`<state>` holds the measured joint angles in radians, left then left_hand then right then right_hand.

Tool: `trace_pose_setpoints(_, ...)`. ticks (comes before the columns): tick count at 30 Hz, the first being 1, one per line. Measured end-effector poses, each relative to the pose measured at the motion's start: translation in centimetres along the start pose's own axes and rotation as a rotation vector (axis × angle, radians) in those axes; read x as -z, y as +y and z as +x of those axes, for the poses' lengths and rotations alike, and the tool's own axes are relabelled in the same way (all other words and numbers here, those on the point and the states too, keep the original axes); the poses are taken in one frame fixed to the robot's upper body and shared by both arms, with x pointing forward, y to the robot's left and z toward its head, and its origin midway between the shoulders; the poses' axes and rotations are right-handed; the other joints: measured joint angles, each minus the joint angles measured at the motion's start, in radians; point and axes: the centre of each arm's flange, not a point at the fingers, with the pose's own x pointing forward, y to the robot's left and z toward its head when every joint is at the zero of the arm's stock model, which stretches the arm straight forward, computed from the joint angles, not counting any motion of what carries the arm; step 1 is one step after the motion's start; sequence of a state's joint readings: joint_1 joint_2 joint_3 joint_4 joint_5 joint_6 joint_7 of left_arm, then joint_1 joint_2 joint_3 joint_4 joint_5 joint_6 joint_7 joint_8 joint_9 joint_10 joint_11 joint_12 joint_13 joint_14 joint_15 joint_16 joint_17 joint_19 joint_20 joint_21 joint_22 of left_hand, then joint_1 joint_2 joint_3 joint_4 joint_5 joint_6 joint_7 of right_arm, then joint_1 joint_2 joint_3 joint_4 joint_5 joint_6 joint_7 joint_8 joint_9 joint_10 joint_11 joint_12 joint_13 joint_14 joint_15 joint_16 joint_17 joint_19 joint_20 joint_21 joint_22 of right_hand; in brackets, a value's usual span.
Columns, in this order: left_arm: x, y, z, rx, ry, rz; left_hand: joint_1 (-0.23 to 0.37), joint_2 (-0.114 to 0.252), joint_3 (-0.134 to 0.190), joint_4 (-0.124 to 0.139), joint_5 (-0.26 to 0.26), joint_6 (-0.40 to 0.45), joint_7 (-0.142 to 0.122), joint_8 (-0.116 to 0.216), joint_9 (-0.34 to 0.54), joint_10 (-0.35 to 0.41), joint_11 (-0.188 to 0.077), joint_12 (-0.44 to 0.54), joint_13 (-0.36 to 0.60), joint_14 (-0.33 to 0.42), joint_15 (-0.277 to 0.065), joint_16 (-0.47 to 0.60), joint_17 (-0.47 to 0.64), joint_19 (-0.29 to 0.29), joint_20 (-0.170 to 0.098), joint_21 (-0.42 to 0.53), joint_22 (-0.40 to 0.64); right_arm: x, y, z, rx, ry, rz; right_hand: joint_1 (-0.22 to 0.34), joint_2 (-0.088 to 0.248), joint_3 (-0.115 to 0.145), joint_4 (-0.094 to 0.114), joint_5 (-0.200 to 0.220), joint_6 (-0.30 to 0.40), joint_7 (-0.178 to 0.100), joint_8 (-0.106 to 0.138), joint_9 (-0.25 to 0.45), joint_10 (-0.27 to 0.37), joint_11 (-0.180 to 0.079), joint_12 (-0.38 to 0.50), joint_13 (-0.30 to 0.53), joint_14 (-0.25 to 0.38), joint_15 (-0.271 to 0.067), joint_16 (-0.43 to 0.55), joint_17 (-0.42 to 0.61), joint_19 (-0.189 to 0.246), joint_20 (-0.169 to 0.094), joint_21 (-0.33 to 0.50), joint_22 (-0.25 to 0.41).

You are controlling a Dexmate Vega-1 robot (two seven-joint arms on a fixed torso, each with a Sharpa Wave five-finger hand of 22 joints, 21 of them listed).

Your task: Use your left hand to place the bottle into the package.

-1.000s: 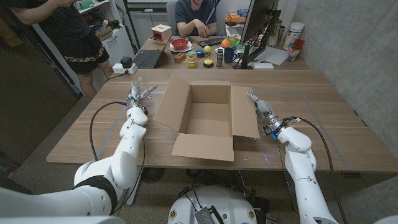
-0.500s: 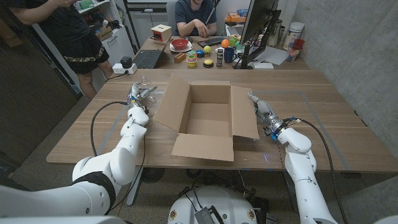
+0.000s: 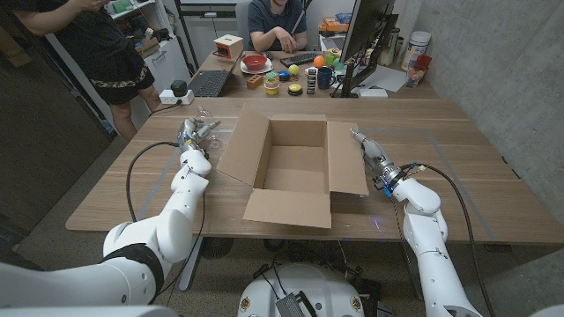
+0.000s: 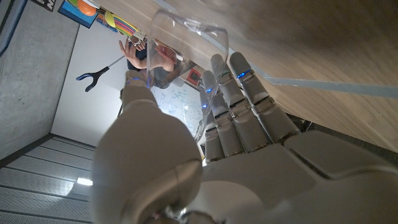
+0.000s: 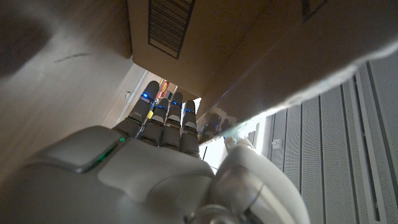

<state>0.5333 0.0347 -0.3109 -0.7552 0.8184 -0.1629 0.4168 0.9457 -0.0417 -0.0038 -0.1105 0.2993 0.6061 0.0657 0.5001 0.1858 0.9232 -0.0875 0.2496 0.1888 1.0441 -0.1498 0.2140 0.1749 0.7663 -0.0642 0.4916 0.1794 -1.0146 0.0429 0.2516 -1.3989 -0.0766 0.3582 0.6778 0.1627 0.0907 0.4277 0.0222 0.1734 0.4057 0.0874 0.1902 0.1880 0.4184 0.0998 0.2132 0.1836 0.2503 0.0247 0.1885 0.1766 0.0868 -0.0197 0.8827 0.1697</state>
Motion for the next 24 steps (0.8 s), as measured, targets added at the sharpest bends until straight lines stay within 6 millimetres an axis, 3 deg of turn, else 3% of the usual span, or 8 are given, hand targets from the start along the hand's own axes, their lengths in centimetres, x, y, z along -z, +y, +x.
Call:
trace_pose_setpoints(7,-0.1,0.2,-0.1,0.009,0.0,0.017,0.008,-0.008,0.004,-0.004,-0.004,0.005,-0.005,0.0,0.0,0.0,0.0,-0.009,0.0,0.0,0.0,-0.006,0.0,0.0,0.0,-0.001,-0.003,-1.1,-0.2,0.5,-0.003,-0.029,-0.05,0.006,-0.017,-0.003,-0.009,0.0,0.0,0.0,0.003,0.0,0.005,-0.005,0.004,0.0,0.006,-0.005,0.0,-0.005,0.0,0.001,-0.011,0.0)
trace_pose_setpoints(11,-0.3,0.6,-0.2,0.012,-0.004,0.031,0.008,-0.008,0.004,-0.004,-0.012,0.006,-0.005,0.0,0.0,0.001,0.0,-0.015,0.0,0.0,0.0,-0.008,0.0,0.0,0.0,-0.001,-0.001,-1.7,-0.4,0.7,-0.003,-0.033,-0.072,-0.007,-0.033,-0.009,-0.015,0.0,-0.027,-0.027,-0.003,0.0,-0.003,-0.001,0.004,0.0,0.009,0.036,0.0,-0.002,-0.01,0.092,-0.034,0.0)
trace_pose_setpoints(14,-0.4,0.7,-0.3,0.015,-0.005,0.038,0.014,-0.014,0.005,-0.006,-0.012,0.02,-0.004,-0.002,0.0,0.009,-0.002,-0.026,0.0,0.0,0.0,-0.008,0.0,-0.001,0.0,-0.008,0.0,-1.9,-0.5,0.7,-0.001,-0.028,-0.086,-0.008,-0.034,-0.017,-0.014,0.0,-0.042,-0.041,-0.003,0.0,-0.015,-0.003,-0.001,0.005,0.007,0.051,0.0,-0.002,-0.014,0.118,-0.037,0.0)
trace_pose_setpoints(24,-0.9,1.1,-0.8,0.036,-0.018,0.046,0.025,-0.025,0.012,-0.013,-0.019,0.022,-0.003,-0.021,0.0,0.008,-0.006,-0.043,0.0,-0.005,-0.006,-0.018,-0.001,0.001,-0.009,-0.015,0.0,-2.2,-1.0,0.5,0.013,-0.01,-0.112,-0.011,-0.037,-0.017,-0.014,0.0,-0.05,-0.05,-0.003,0.0,-0.021,-0.009,-0.004,0.005,0.012,0.056,0.0,-0.002,-0.011,0.122,-0.047,0.0)
